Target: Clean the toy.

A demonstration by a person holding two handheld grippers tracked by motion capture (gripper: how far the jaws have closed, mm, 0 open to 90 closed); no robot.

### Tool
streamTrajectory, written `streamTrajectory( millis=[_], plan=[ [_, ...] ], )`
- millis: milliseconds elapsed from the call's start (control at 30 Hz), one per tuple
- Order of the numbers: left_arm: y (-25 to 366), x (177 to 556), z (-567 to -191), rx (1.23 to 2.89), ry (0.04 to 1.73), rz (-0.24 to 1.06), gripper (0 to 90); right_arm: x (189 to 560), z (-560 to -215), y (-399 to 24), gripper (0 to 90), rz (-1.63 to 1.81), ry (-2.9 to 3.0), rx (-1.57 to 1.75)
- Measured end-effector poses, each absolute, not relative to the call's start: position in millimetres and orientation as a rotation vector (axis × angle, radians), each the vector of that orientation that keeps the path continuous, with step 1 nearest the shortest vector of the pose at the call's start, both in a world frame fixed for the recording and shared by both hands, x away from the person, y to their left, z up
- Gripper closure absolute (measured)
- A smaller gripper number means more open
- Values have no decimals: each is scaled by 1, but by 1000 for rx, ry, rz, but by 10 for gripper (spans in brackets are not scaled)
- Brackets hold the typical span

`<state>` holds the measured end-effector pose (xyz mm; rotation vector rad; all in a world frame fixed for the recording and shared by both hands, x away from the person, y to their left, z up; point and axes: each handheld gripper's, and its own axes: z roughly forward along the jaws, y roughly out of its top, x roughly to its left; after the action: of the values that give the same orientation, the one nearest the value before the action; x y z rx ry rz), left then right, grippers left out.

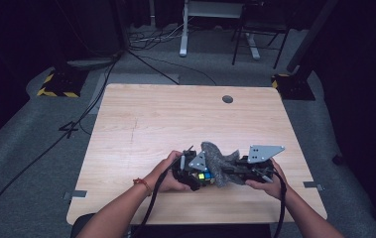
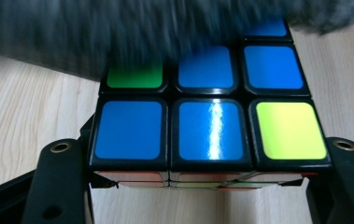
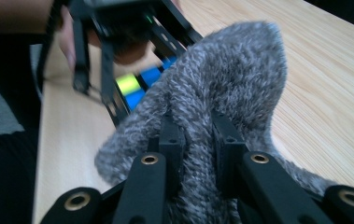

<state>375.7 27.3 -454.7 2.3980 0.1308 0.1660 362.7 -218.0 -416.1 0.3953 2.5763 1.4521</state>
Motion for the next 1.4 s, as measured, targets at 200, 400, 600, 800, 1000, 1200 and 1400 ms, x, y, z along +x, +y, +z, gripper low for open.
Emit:
streamTrajectory(
  millis=[200, 400, 600, 800, 1000, 1200, 1400],
  plan=[
    [22, 373, -453, 2422, 132, 198, 336, 364, -413, -197, 783, 1425, 2627, 388],
    [23, 374, -456, 2431, 158, 218, 335, 362, -413, -181, 782, 1390, 2617, 381],
    [19, 376, -460, 2443, 163, 229, 336, 360, -416, -172, 785, 1355, 2632, 364],
    [24, 375, -457, 2434, 161, 240, 338, 366, -417, -186, 789, 1322, 2601, 425],
    [37, 372, -450, 2388, 162, 244, 338, 373, -430, -210, 790, 1297, 2596, 526],
    [43, 368, -441, 2334, 144, 236, 337, 374, -439, -212, 791, 1291, 2633, 534],
    [47, 373, -439, 2315, 148, 217, 337, 370, -447, -208, 791, 1342, 2704, 461]
  ],
)
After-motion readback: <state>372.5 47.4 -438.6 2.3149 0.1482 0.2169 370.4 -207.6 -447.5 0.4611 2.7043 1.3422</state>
